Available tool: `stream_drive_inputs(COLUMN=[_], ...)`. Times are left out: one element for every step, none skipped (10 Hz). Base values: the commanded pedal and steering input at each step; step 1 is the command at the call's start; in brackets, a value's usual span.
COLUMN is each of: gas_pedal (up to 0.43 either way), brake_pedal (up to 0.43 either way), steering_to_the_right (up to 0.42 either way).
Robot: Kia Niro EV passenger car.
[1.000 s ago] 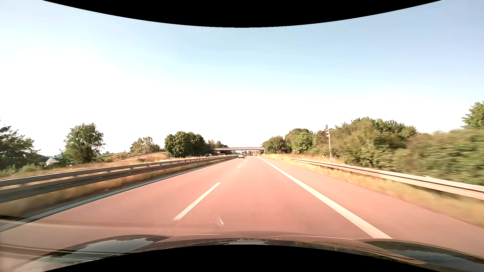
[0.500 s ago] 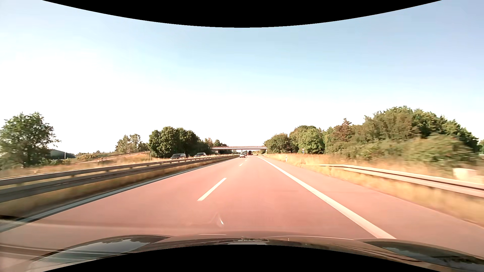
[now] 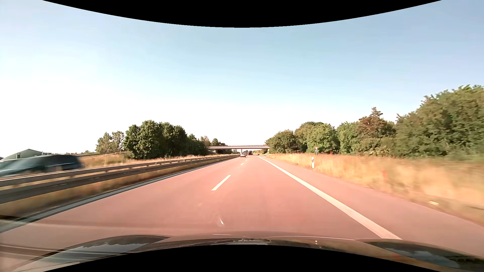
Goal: Follow the waypoints while adhering to traffic rules and regulations
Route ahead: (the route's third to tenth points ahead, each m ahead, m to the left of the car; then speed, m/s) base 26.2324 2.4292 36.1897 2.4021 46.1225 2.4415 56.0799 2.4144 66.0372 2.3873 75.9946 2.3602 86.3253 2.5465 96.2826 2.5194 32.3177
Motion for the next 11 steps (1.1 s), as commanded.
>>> stream_drive_inputs(gas_pedal=[0.26, 0.26, 0.26, 0.26, 0.26, 0.26, 0.26, 0.26, 0.268, 0.287, 0.299], brake_pedal=[0.006, 0.006, 0.006, 0.006, 0.006, 0.006, 0.006, 0.006, 0.006, 0.006, 0.006], steering_to_the_right=[-0.004, -0.004, -0.004, -0.004, -0.004, -0.004, -0.004, -0.004, -0.004, -0.004, -0.004])
